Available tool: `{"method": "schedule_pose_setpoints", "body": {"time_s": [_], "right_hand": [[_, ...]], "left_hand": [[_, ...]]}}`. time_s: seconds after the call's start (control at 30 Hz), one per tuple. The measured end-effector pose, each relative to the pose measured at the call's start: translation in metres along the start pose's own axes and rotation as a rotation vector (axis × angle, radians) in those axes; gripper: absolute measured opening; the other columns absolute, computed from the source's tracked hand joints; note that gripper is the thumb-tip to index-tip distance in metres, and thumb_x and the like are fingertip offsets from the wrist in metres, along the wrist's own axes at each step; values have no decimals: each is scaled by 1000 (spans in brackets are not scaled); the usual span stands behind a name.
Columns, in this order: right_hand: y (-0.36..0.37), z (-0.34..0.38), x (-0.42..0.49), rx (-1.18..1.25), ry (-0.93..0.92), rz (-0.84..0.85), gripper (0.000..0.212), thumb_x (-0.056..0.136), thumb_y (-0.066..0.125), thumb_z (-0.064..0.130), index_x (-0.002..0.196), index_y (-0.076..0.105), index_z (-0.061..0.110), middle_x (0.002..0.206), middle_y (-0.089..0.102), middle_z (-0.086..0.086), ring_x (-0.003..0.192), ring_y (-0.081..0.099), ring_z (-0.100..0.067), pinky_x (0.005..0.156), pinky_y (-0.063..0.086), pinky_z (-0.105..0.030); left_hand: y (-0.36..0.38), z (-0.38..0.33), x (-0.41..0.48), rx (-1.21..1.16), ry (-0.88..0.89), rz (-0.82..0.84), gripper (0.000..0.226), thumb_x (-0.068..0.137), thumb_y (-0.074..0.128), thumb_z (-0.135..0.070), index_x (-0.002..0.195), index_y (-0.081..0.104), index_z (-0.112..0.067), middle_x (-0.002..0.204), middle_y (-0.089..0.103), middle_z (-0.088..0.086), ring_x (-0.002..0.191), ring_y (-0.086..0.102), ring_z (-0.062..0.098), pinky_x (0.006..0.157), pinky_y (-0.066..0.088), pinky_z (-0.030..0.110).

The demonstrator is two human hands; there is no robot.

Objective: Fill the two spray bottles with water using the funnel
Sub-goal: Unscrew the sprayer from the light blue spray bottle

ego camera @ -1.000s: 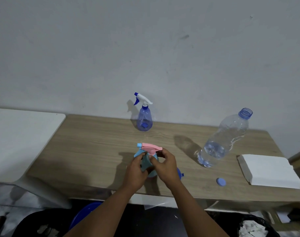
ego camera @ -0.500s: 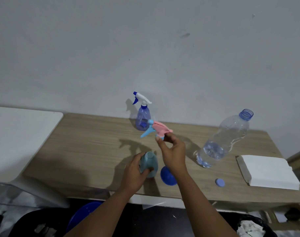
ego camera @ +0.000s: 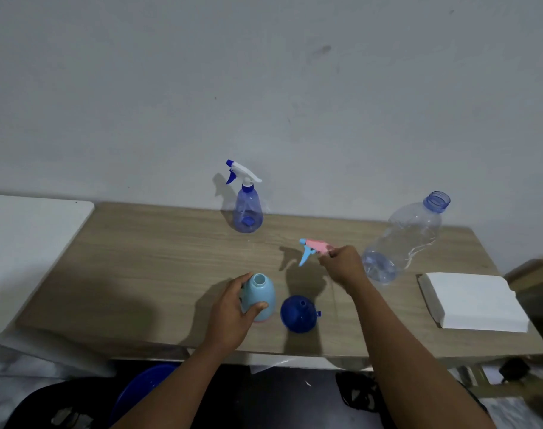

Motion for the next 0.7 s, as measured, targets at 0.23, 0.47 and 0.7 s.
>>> {"method": "schedule_pose_setpoints", "body": {"time_s": [0.23, 0.47, 0.7], "right_hand": [[26, -37, -7, -157, 84, 35, 17, 94, 61, 20, 89, 70, 6, 74, 62, -3, 71, 63, -19, 57, 42, -25], [27, -38, -21, -165, 66, -13, 16, 96, 59, 18, 104, 68, 7, 83, 62, 0, 74, 58, -15, 67, 43, -26], [30, -49, -82, 1, -209, 59, 42, 80, 67, 27, 121, 58, 29, 116, 60, 8, 106, 55, -10, 94, 48, -34]], "left_hand": [[0, -6, -1, 28, -6, -2, 62, 70, 79, -50, 123, 49, -60, 126, 56, -32, 120, 55, -2, 99, 53, 43], [-2, -8, 0, 24, -22, -7, 66, 74, 86, -30, 122, 51, -59, 126, 59, -29, 118, 58, 1, 97, 54, 44], [-1, -12, -1, 24, -26, -7, 63, 73, 85, -34, 127, 53, -46, 125, 59, -28, 118, 58, 2, 97, 54, 44]]}}
Point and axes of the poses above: each hand's wrist, its own x-axis towards the middle knuckle, its own y-axis out of the palm, z = x × y, the point moved 3 cm from there along x, towards the middle knuckle
